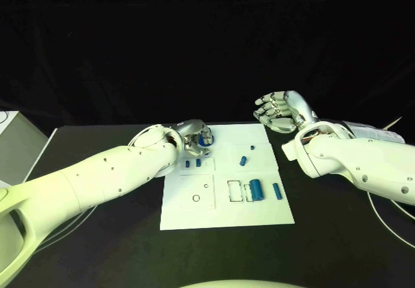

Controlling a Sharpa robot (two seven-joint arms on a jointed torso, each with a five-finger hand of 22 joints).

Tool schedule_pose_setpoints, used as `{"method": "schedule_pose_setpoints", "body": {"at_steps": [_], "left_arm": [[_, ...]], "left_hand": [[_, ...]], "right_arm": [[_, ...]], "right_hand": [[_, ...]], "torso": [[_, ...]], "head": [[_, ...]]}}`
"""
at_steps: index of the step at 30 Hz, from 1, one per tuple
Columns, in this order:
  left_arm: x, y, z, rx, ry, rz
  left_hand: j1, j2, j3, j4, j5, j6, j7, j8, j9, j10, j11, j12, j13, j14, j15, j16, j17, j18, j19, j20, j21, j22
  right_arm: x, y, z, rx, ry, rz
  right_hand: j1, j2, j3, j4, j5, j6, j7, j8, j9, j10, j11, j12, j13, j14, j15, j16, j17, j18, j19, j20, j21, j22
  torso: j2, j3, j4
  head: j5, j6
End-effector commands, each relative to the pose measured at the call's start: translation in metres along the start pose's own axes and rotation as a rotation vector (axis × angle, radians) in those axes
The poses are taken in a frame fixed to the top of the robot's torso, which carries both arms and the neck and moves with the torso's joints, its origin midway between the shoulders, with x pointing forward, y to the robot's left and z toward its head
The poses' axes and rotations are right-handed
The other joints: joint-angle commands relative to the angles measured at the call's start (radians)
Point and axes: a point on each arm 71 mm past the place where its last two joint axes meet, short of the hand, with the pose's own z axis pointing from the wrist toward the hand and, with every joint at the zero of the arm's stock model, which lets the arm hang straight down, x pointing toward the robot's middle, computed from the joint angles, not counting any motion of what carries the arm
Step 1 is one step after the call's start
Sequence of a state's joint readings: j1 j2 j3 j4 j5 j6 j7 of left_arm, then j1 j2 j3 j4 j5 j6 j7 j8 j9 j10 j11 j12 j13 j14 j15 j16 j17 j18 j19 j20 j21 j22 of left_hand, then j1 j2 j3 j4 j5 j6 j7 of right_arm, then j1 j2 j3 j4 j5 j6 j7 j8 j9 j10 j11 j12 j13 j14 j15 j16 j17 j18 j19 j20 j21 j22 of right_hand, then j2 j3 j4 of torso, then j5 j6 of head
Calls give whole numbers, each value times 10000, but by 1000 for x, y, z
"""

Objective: Assemble the parts on the task board

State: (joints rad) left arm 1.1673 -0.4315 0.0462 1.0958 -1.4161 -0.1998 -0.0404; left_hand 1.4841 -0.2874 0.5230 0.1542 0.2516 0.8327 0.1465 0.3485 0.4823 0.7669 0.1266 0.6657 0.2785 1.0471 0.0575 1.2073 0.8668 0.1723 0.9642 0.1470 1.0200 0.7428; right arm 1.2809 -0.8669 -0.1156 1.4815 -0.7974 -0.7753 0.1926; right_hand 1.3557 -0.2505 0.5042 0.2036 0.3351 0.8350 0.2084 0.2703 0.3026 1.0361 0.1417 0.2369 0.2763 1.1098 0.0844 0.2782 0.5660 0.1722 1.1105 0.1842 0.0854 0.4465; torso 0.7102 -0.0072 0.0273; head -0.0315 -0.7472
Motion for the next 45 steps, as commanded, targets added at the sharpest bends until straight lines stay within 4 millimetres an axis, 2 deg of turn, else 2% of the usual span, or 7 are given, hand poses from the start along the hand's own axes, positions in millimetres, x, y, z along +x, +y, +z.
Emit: {"method": "schedule_pose_setpoints", "body": {"at_steps": [1, 10, 14, 28, 32, 45], "left_arm": [[3, -4, 2, 150, 322, 422], [9, -1, 6, -314, 758, 708], [10, 0, 7, -427, 836, 770], [13, 1, 9, -610, 1088, 813], [13, 0, 10, -626, 1090, 800], [13, 3, 11, -664, 1020, 649]], "left_hand": [[-127, -4, 56, -24, -10, 88, -17, -39, -24, 105, -1, -17, -17, -7, 12, 60, -32, 120, -35, 64, 41, 18], [-41, 15, 169, -124, 0, 186, 7, -159, -163, 162, -8, -33, -109, 35, 5, 269, -6, 106, -19, 60, 192, 178], [4, 32, 249, -174, 0, 245, 24, -206, -222, 210, -14, -33, -151, 66, 0, 374, 13, 96, 5, 56, 286, 277], [-18, 35, 340, -211, -7, 338, 47, -282, -316, 243, -11, -68, -234, 56, 5, 520, -21, 90, -30, 59, 383, 364], [-10, 55, 440, -247, -2, 422, 88, -329, -377, 244, -5, -155, -324, -12, 10, 582, -114, 93, -76, 64, 434, 407], [-59, 97, 794, -369, -22, 534, 150, -580, -592, 537, -7, -517, -670, -13, 8, 874, -298, 74, -100, 64, 708, 681]], "right_arm": [[0, 3, 0, -318, -39, 385], [1, 3, 1, -333, 49, 560], [2, 3, 1, -344, 79, 615], [3, 4, 2, -363, 87, 712], [4, 5, 2, -378, 101, 736], [5, 7, 1, -410, 174, 806]], "right_hand": [[-61, -14, 23, -121, 64, 6, 121, -102, -72, 48, 99, -174, -425, -194, 98, -446, -285, 89, -187, 109, -231, -422], [-218, 30, 46, -316, 88, 19, 232, -360, -234, 17, 247, -424, -1416, -506, 329, -1353, -1005, 107, -738, 386, -237, -1674], [-281, 107, -25, -438, 151, 3, 359, -547, -332, -261, 414, -834, -1984, -831, 534, -1876, -1585, 120, -1194, 597, -234, -2468], [-306, 134, -74, -469, 193, 5, 384, -608, -362, -288, 443, -955, -2100, -860, 566, -1978, -1756, 118, -1252, 635, -232, -2677], [-309, 134, -79, -469, 196, 4, 387, -613, -364, -288, 446, -961, -2104, -860, 568, -1983, -1766, 118, -1254, 637, -232, -2689], [-319, 141, -87, -467, 202, 9, 390, -618, -367, -284, 449, -971, -2110, -858, 571, -1991, -1786, 119, -1256, 641, -229, -2713]], "torso": [[5, 0, 5], [-10, 6, 20], [-8, -5, 20], [-4, 2, 33], [-4, -1, 18], [-10, 3, 32]], "head": [[-33, -18], [-69, -56], [-84, -64], [-99, -122], [-93, -137], [-148, -205]]}}
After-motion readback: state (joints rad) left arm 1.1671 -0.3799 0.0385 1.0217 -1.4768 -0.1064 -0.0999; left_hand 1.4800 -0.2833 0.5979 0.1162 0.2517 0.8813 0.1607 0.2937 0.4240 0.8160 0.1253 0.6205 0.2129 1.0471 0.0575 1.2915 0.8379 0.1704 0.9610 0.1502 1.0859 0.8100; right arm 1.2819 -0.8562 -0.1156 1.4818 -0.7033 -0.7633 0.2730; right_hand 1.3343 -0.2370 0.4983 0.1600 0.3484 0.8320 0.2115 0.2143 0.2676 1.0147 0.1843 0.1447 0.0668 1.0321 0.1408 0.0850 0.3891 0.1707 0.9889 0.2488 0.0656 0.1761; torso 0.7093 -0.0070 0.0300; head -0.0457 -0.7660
